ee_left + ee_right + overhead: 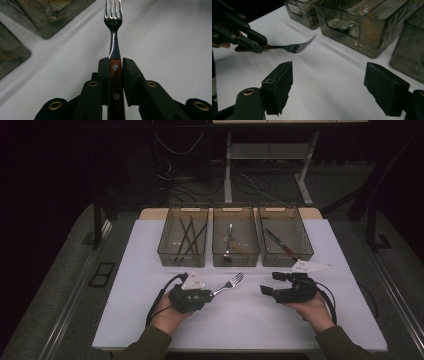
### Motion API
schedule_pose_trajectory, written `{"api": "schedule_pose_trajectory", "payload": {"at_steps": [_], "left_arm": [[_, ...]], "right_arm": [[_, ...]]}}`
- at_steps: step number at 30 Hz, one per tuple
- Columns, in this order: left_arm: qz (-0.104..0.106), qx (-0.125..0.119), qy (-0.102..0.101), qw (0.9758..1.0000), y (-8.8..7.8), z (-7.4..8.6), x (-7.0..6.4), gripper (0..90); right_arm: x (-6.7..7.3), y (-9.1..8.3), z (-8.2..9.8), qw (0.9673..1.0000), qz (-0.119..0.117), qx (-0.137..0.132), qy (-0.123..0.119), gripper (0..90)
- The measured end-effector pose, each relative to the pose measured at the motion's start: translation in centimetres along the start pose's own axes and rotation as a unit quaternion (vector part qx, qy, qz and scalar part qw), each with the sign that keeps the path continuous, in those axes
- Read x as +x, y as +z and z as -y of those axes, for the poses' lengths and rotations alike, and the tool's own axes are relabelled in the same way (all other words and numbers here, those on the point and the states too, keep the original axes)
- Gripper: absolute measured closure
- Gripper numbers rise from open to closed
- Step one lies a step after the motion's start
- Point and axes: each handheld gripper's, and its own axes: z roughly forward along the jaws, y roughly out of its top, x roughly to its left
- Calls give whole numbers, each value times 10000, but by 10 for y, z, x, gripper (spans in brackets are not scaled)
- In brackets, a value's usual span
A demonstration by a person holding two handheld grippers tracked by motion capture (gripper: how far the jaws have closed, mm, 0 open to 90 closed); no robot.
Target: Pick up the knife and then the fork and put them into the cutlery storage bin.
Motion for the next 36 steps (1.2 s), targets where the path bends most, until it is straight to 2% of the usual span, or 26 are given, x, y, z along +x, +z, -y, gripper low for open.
{"api": "schedule_pose_trajectory", "payload": {"at_steps": [3, 8, 12, 19, 24, 27, 33, 36], "left_arm": [[62, -59, 49, 10000, 4, -6, -3, 764], [109, -146, 119, 9998, 9, -16, -9, 764], [106, -193, 144, 9997, 11, -18, -14, 764], [70, -234, 185, 9995, 11, -17, -16, 763], [36, -292, 201, 9994, 10, -17, -16, 763], [22, -354, 144, 9993, 10, -17, -16, 763], [8, -356, 141, 9993, 11, -16, -16, 763], [19, -307, 176, 9994, 12, -16, -15, 763]], "right_arm": [[1, 9, -7, 9999, -109, -69, 72, 271], [1, 21, -15, 9992, -354, -103, 158, 394], [0, 29, -16, 9978, -538, -167, 352, 485], [-1, 34, -16, 9968, -593, -246, 485, 623], [-2, 35, -15, 9962, -637, -230, 545, 680], [-2, 36, -15, 9958, -666, -243, 582, 720], [-2, 35, -15, 9951, -720, -293, 604, 762], [-3, 34, -16, 9938, -804, -372, 675, 783]]}}
